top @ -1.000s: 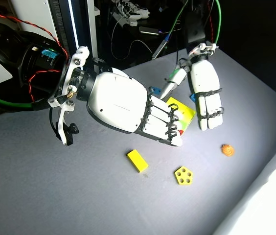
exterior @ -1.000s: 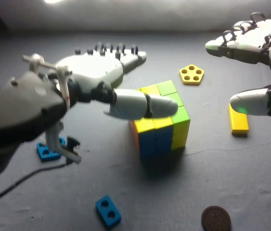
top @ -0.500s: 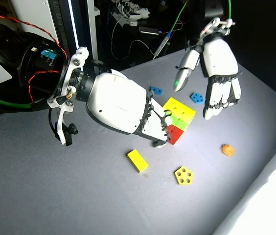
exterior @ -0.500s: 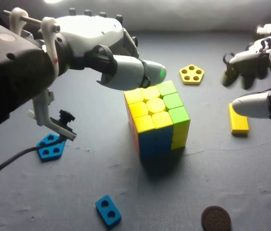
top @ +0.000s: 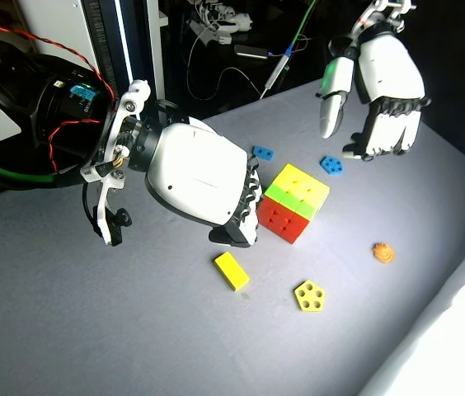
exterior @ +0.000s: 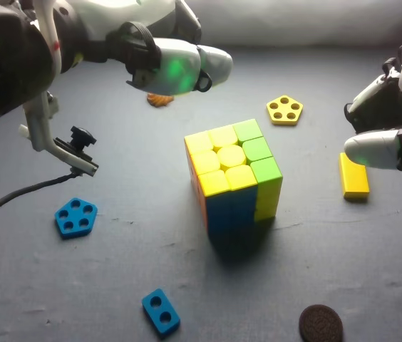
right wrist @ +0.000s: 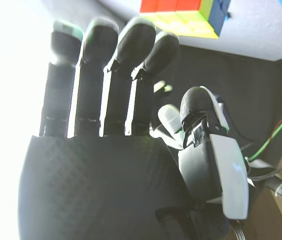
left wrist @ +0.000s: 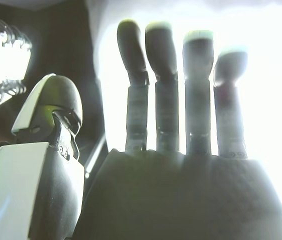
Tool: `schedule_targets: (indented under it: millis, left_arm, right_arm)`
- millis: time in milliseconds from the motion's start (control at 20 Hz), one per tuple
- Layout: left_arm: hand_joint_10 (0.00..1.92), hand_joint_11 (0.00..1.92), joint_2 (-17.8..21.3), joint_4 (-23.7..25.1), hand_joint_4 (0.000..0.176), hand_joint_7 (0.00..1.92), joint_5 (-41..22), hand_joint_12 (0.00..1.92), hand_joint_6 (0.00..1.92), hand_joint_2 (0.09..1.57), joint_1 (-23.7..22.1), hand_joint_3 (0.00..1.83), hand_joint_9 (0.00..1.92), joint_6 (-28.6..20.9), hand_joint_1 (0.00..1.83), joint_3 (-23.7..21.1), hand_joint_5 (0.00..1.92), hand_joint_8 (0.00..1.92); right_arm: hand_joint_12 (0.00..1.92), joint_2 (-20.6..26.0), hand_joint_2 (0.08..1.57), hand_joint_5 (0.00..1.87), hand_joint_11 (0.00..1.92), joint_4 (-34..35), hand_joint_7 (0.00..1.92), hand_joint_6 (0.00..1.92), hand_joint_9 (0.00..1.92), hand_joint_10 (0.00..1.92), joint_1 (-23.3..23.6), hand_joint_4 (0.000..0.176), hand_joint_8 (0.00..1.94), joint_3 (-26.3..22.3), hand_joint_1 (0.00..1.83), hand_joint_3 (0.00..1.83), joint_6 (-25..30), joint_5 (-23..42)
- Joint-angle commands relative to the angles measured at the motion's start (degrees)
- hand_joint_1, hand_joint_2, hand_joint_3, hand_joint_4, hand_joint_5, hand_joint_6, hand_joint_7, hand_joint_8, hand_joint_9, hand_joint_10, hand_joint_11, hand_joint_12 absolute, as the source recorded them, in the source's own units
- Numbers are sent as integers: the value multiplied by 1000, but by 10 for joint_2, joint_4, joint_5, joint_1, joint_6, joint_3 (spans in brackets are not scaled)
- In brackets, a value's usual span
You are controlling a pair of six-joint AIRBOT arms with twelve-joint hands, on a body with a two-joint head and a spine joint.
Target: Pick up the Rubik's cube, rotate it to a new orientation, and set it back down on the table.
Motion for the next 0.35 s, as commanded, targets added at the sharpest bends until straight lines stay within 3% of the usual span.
schedule_targets:
  millis: [0, 300]
  left_arm:
    - [1752, 596, 6, 14, 0, 888, 3, 1921, 1440, 1414, -10, 1, 828, -1, 141, -2, 681, 1553]
    - [1839, 646, 13, -16, 0, 848, 1, 1921, 1543, 1414, -30, 0, 807, 39, 146, -2, 640, 1657]
  right_arm:
    - [1921, 3, 1354, 801, 778, 4, 962, 1406, 843, 1711, 3, 0, 1430, 0, 60, 1, 0, 62]
    - [1921, 2, 1362, 759, 724, 4, 930, 1403, 818, 1724, 3, 0, 1426, 0, 48, 1, 0, 62]
